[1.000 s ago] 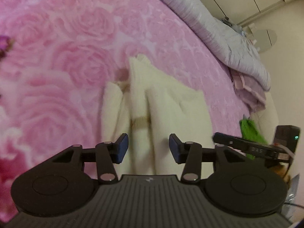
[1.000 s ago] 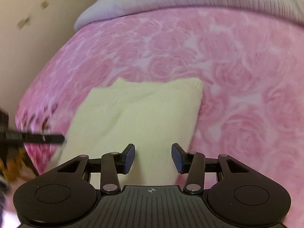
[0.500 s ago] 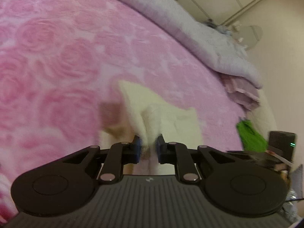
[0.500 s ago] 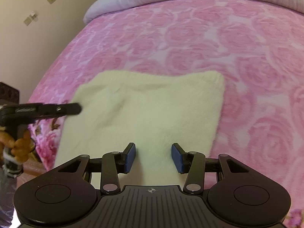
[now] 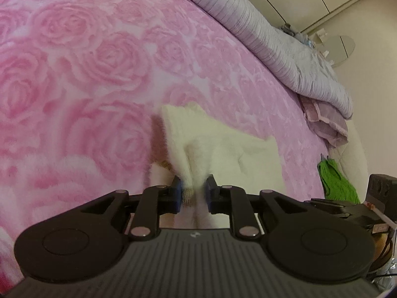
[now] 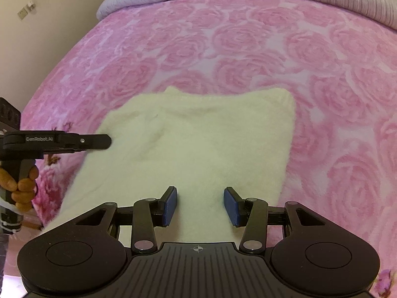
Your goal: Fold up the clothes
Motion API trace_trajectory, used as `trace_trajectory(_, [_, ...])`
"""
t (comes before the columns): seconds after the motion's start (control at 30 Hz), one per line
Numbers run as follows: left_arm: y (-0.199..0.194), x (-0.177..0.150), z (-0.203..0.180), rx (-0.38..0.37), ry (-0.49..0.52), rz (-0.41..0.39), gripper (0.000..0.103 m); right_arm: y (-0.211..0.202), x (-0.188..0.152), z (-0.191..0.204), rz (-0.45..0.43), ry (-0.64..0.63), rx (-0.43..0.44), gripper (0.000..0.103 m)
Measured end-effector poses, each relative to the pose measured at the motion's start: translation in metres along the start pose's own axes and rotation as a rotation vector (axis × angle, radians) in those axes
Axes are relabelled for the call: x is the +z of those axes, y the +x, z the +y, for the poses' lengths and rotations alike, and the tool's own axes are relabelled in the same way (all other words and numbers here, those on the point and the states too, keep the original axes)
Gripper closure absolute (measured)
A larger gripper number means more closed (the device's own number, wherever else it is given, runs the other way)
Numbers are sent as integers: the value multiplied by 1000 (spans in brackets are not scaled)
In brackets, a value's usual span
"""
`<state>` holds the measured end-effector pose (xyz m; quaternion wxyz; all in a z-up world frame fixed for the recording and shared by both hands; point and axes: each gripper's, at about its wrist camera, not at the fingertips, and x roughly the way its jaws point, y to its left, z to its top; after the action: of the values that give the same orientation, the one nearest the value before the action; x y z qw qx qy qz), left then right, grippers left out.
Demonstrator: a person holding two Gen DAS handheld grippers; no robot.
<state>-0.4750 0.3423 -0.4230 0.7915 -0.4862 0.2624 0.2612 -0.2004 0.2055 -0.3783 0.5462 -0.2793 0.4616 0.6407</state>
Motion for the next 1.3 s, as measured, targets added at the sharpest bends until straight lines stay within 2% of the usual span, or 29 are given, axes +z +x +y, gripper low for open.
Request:
trace_trajectory(0.23, [-4,-3,-5,10,0,-7,86,1,-2,3,-7,-3,-20,56])
trace_trajectory(0.57, [-6,-4,-12,32,67,-47,90,2,-3,4,-20,-1,-22,56])
trace_trajectory(0.73, [-1,-6,-3,34,56,-60,89,4,-7,5,-39,8,-27,56])
trace_trajectory(0.87, [3,-8,-17,98,153,-80,88,6,-10,6,-69,22,-34,56])
trace_trajectory(0.93, [-1,-10,-22,122,156,-73,81,0,-15,4,-106,42,-28,56])
trace_trajectory(1.07, [-43,-26,-20,100,69,-92,77,-36,-46,1,-211,61,-28,56])
trace_trajectory(1.1, [-57,-33,-17,84,33,-97,73,-48,-59,1,-236,61,-35,56])
trace_trajectory(1.2, [-98,-69,-5,10,-93,-103,67,-77,-99,0,-287,70,-51,56])
trace_trajectory(1.3, [-118,-109,5,-86,-232,-84,64,-94,-139,-1,-306,110,-52,56])
